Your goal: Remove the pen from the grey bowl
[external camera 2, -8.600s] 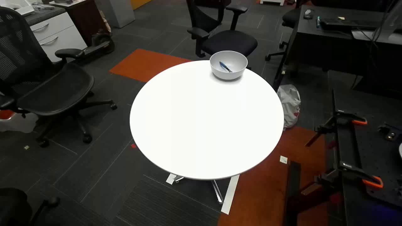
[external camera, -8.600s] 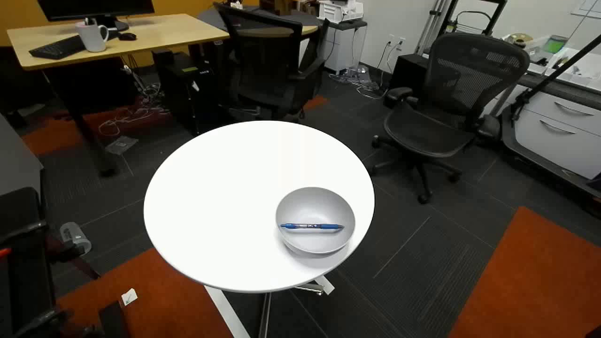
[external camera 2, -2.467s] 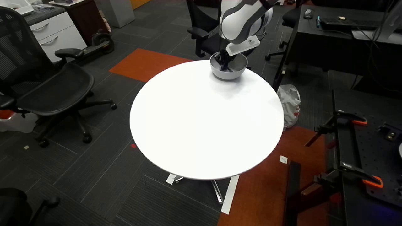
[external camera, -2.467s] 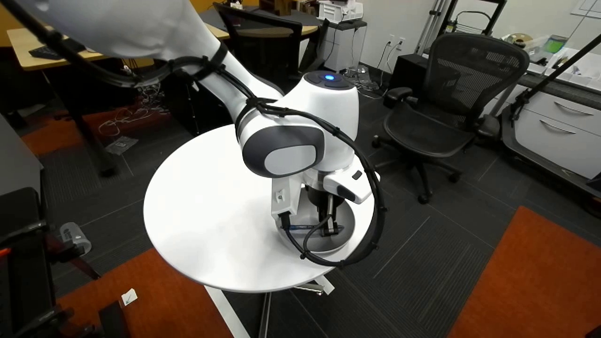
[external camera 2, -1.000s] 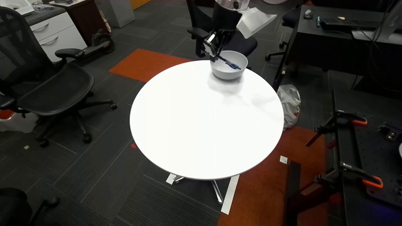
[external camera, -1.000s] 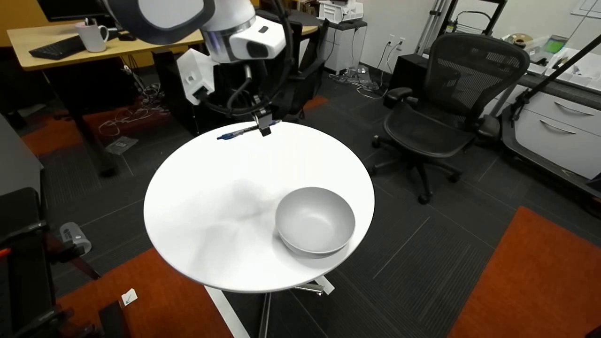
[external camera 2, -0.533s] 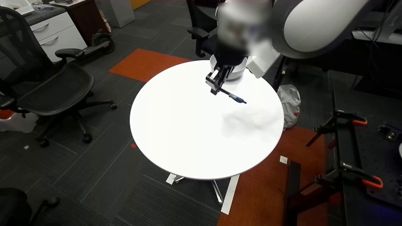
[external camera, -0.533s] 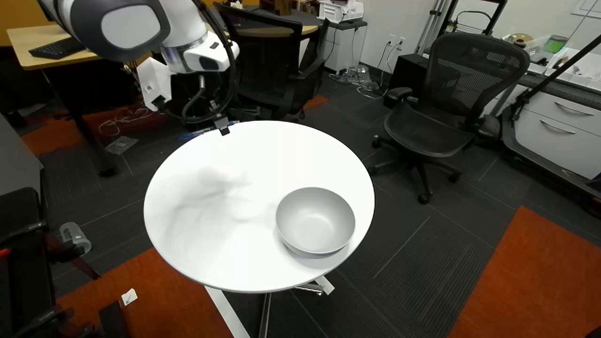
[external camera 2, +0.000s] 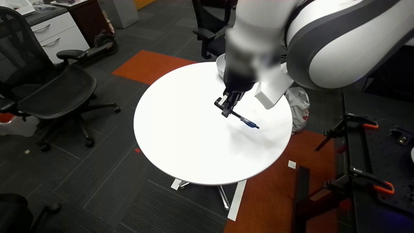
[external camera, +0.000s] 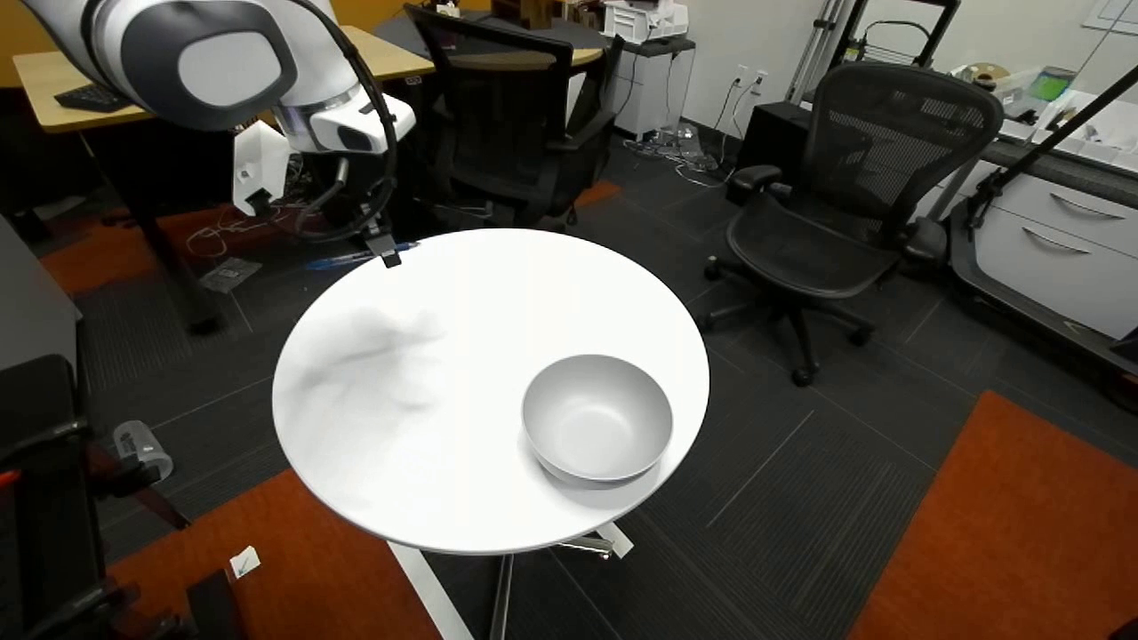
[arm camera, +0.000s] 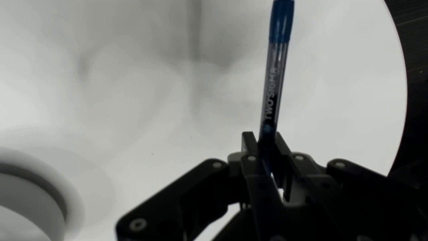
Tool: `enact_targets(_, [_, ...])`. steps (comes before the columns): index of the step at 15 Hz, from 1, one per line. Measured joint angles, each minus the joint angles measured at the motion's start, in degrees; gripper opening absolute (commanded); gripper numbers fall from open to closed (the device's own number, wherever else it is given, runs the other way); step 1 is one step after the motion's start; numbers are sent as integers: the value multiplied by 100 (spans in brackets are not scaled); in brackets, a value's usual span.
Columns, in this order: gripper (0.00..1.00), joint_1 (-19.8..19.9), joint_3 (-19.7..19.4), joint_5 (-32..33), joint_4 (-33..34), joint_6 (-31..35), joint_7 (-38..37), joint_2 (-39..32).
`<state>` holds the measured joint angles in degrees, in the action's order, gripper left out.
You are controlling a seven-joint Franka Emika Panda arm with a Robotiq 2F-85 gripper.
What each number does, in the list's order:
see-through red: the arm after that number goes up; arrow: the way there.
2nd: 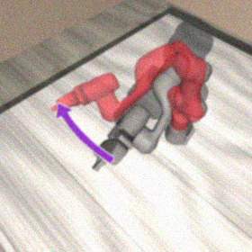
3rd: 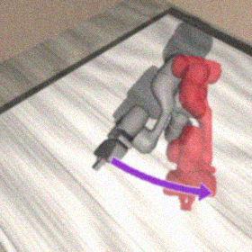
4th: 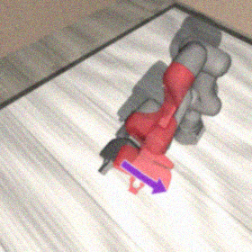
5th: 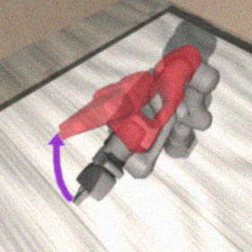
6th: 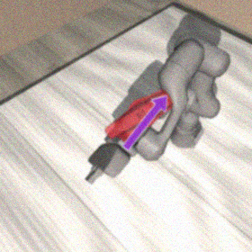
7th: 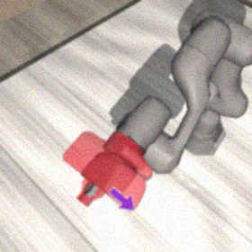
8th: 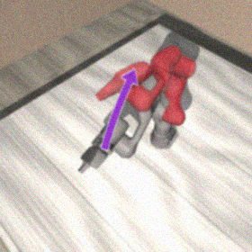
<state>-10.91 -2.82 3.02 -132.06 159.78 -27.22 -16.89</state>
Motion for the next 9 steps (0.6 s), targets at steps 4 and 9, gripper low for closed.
enact_targets(4, [3, -46, -167, 159, 3, 0, -24, -234])
enact_targets(9, [3, -116, -164, 160, 16, 0, -13, -556])
